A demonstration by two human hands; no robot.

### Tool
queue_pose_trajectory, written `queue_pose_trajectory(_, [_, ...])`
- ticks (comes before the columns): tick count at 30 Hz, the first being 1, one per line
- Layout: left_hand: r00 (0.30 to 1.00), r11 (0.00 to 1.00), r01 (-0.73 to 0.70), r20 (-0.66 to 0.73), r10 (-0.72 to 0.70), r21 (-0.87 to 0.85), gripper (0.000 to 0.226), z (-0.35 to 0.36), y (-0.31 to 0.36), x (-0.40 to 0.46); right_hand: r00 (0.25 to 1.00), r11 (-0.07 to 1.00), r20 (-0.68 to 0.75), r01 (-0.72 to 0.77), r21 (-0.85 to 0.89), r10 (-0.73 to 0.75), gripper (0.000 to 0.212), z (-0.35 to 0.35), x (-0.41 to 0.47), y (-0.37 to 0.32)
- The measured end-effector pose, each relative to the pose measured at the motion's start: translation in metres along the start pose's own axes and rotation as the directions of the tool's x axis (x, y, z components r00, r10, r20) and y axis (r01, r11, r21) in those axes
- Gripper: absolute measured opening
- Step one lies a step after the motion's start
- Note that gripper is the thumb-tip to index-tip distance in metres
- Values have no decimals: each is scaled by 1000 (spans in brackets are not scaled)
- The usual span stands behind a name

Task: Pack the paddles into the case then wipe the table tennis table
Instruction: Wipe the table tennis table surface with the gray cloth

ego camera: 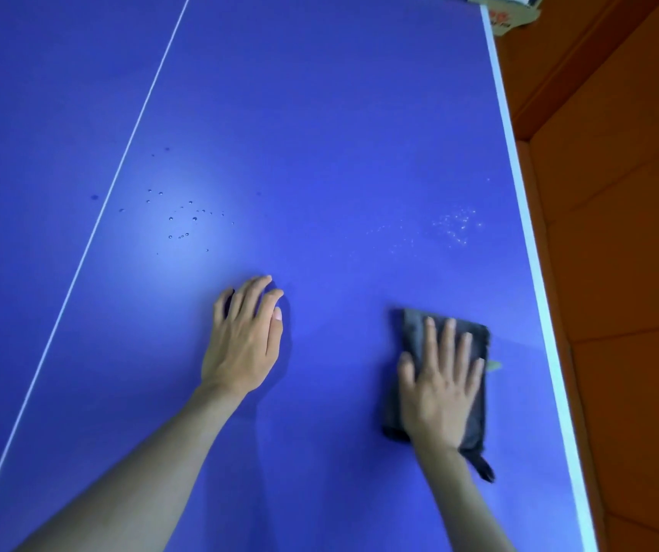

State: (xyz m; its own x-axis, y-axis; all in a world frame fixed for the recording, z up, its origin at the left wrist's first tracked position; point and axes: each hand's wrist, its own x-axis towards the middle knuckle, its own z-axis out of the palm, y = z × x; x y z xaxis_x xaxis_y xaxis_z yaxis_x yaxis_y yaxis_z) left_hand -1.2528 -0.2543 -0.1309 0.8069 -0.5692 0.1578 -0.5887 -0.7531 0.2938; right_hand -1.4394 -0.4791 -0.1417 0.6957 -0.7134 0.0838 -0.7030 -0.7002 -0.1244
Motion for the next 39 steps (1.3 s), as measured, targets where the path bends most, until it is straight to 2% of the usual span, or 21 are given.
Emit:
queue_pose_trajectory(6, [1000, 999, -3, -6, 3, -50, 44, -2, 1, 1, 958, 958, 55, 278, 74, -282, 65, 12, -13, -140])
queue_pose_trajectory(9, [1000, 998, 17, 2, -16, -67, 46, -4, 2, 0, 931, 932, 78, 349, 97, -357, 62, 14, -11, -149])
queue_pose_trajectory(13, [999, 999, -3, -40, 1, -51, 44, -7, 4, -1, 892, 888, 68, 433, 154, -447, 64, 6, 3, -119])
queue_pose_trajectory(15, [998, 999, -38, -51, 36, -37, 43, -8, 4, 8, 909, 903, 64, 399, 157, -412, 66, 4, 18, -95])
queue_pose_trajectory(20, [981, 980, -193, -1, 194, 47, 47, 1, 12, 62, 984, 981, 24, 174, 86, -176, 66, 1, 66, 5])
queue_pose_trajectory(23, [989, 987, -149, 2, 149, 68, 49, 10, 12, 90, 999, 997, -1, 42, 71, -42, 66, -4, 96, 70])
queue_pose_trajectory(27, [994, 989, -99, -34, 103, 113, 48, 17, 10, 93, 993, 993, 77, -100, 68, 94, 69, -14, 129, 122])
queue_pose_trajectory(30, [993, 987, -104, -40, 110, 125, 48, 16, 11, 94, 989, 992, 99, -114, 58, 107, 69, -15, 134, 125])
queue_pose_trajectory(35, [995, 989, -92, -25, 95, 116, 50, 17, 11, 96, 961, 965, 88, -263, 15, 260, 74, -4, 134, 83])
queue_pose_trajectory(37, [995, 988, -98, -10, 100, 117, 49, 17, 11, 95, 972, 974, 67, -225, 9, 224, 74, 1, 132, 51])
queue_pose_trajectory(39, [995, 988, -95, -1, 96, 119, 48, 17, 12, 96, 993, 993, 34, -114, -1, 114, 72, 6, 129, 14])
